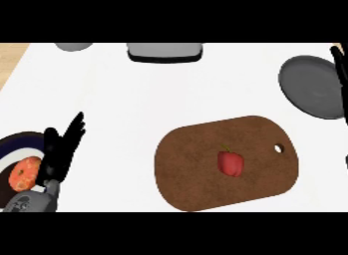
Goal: Pick the bell pepper from the cutting board and place it in the pan
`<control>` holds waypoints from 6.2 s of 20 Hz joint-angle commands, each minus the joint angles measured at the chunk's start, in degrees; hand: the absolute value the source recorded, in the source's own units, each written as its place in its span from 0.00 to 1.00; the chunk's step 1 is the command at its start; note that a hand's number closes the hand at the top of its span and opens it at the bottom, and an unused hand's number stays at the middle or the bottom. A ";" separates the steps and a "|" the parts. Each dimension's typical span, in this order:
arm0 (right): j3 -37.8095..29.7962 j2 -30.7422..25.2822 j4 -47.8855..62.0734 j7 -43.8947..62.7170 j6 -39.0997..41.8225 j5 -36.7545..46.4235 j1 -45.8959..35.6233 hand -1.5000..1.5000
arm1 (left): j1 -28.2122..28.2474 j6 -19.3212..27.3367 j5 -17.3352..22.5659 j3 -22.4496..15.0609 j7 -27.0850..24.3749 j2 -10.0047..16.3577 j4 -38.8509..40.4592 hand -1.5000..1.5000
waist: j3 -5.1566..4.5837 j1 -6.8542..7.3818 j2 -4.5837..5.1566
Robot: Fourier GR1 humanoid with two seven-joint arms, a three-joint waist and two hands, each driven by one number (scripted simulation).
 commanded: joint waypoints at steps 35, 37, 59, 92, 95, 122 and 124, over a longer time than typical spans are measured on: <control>25.02 -20.86 -30.44 37.26 32.01 32.12 -13.09 0.00 | -7.98 -2.63 0.36 8.94 -5.01 0.16 -8.82 0.50 | -1.23 0.47 -0.20; 27.27 -17.37 -34.42 42.45 33.65 31.78 -11.73 0.00 | -8.97 -1.16 -0.82 8.80 -5.72 -1.92 -8.04 0.50 | -1.20 -0.50 -0.35; 30.59 -3.10 -23.53 43.70 41.59 47.58 -5.79 0.00 | -4.03 -3.65 -4.93 10.66 -5.28 -4.62 -12.05 0.50 | -1.10 -1.04 -0.40; 33.64 10.34 2.25 29.77 50.02 72.67 -4.67 0.00 | -5.52 -8.05 -8.35 16.46 -5.16 -8.06 -10.40 0.50 | -1.11 -0.82 -0.29; 33.60 15.09 1.54 33.12 52.76 74.27 -5.01 0.00 | -4.88 -6.48 -10.51 14.55 -0.99 -9.18 -16.10 0.50 | -1.11 -0.81 -0.36; 33.72 15.89 14.15 12.78 46.51 88.30 -1.08 1.00 | -8.84 -10.01 -11.05 18.92 -1.23 -9.72 -10.24 0.50 | -1.11 -0.99 -0.33; 30.76 14.12 12.86 10.65 48.16 88.27 -2.32 1.00 | -8.56 -10.42 -11.56 19.60 -6.80 -10.21 -6.02 0.50 | -1.12 -1.08 -0.31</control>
